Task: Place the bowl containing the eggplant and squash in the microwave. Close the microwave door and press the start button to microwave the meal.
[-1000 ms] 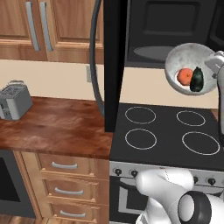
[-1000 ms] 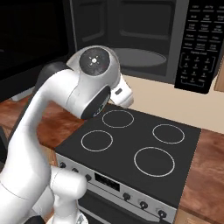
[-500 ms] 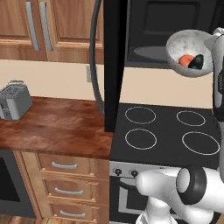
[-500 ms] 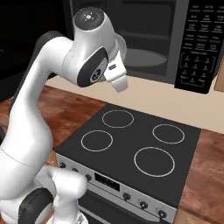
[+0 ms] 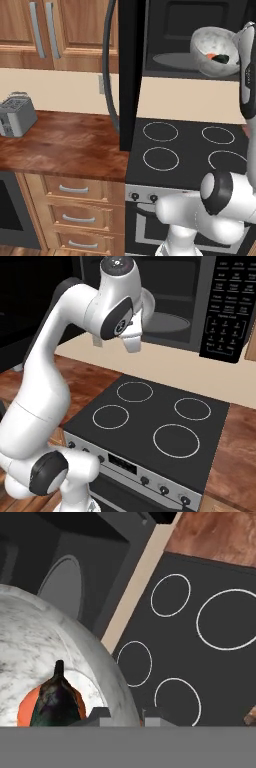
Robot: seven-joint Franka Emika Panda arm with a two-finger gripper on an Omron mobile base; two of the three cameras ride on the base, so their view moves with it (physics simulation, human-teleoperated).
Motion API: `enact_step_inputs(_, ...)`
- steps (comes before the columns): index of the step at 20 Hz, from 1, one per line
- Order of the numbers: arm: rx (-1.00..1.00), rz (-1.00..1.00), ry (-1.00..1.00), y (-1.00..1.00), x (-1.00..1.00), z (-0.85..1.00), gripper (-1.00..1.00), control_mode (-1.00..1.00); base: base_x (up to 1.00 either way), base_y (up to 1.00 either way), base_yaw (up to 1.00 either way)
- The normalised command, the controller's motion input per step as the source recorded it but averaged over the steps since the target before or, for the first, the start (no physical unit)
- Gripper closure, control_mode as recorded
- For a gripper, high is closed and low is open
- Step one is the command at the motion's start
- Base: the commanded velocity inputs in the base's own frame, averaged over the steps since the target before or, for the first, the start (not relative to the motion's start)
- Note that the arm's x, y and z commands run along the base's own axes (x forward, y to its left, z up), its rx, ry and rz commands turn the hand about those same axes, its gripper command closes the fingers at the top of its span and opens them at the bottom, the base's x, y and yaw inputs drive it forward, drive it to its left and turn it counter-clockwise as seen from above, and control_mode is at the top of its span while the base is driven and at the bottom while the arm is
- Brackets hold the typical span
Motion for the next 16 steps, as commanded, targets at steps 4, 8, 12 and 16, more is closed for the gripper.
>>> enact_step_inputs(4,0.02,-0.10,0.00,0.00,0.39,-0.19,1.00,-1.00,0.00,0.00,0.00)
enact_step_inputs(8,0.00,-0.07,0.00,0.00,0.42,-0.23,1.00,-1.00,0.00,0.00,0.00)
enact_step_inputs(12,0.00,-0.07,0.00,0.00,0.37,-0.02,1.00,-1.00,0.00,0.00,0.00)
enact_step_inputs(16,0.00,-0.08,0.00,0.00,0.38,0.00,1.00,-1.00,0.00,0.00,0.00)
